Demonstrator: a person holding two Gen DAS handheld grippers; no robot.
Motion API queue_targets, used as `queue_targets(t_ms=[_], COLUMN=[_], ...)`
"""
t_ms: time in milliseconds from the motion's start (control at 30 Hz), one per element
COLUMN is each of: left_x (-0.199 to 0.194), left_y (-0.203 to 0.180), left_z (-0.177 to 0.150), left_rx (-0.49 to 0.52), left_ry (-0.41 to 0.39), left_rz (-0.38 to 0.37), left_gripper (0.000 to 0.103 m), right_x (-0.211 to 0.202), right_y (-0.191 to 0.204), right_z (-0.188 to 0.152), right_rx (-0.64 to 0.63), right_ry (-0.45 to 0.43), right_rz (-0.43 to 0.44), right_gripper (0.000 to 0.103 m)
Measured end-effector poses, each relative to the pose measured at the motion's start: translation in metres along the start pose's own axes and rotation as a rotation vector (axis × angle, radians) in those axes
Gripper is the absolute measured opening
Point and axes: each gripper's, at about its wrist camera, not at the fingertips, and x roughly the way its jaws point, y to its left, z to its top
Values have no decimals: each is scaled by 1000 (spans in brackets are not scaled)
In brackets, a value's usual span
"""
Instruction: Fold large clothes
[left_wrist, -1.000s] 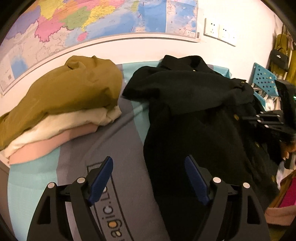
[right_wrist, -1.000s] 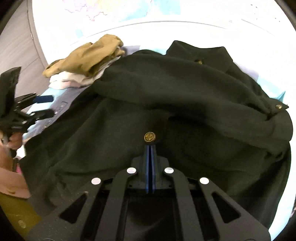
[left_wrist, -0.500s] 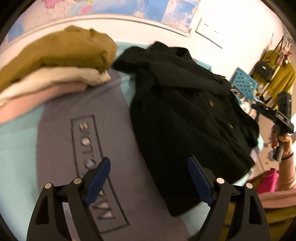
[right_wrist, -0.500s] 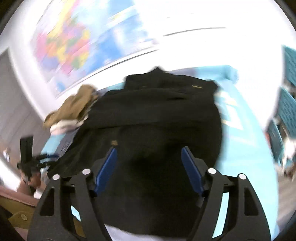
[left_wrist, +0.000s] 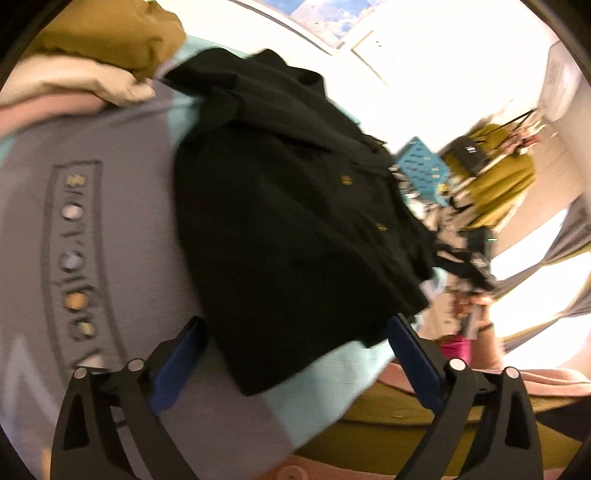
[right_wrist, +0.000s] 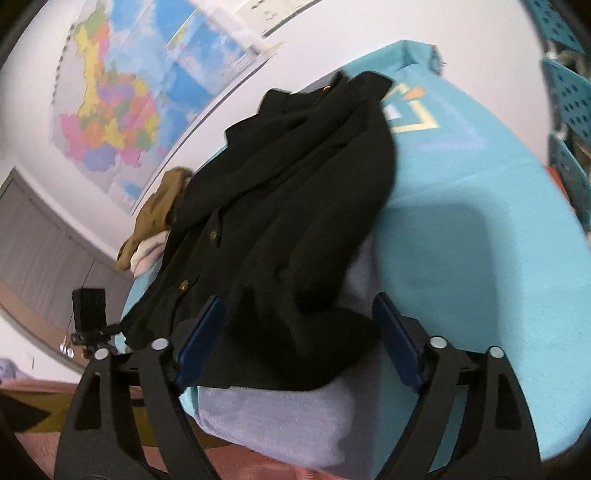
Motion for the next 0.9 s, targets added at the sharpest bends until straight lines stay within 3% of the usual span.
queue_targets(t_ms=[133, 200, 267, 333, 367, 400, 433, 533, 600, 767, 900], left_x=[10, 19, 28, 33, 38, 41, 40, 14, -14, -74, -94], left_y=[-3, -7, -14, -15, -14, -10, -9, -17, -26, -49, -61], left_z=[6, 10, 16, 20, 22, 24, 24, 25, 25, 20, 9], left_rx=[-26, -29, -13, -23, -53, -92, -112, -93, -68, 6, 38], left_ry=[-19, -22, -30, -29, -12, 2, -4, -73, -139, -260, -285], left_rz=[-47, -56, -28, 16, 34, 42, 46, 53, 49, 74, 94], left_gripper=[96, 96, 93, 55, 28, 9, 4, 2, 2, 2, 2], right_x=[12, 21, 30, 33, 30, 23, 14, -30, -65, -113, -122], right_y=[6, 12, 12, 7, 10, 14, 18, 37, 52, 86, 94], right_z=[6, 6, 5, 4, 4, 3, 2, 2, 0, -17, -35], right_rx=[-22, -45, -30, 34, 29, 26, 25, -1, -35, -106, -111], right_ry=[8, 35, 59, 65, 51, 30, 5, -112, -189, -260, -254], right_rz=[66, 84, 112, 177, 186, 198, 216, 253, 229, 266, 278], right_gripper=[83, 68, 35, 17, 15, 15, 13, 12, 11, 11, 11])
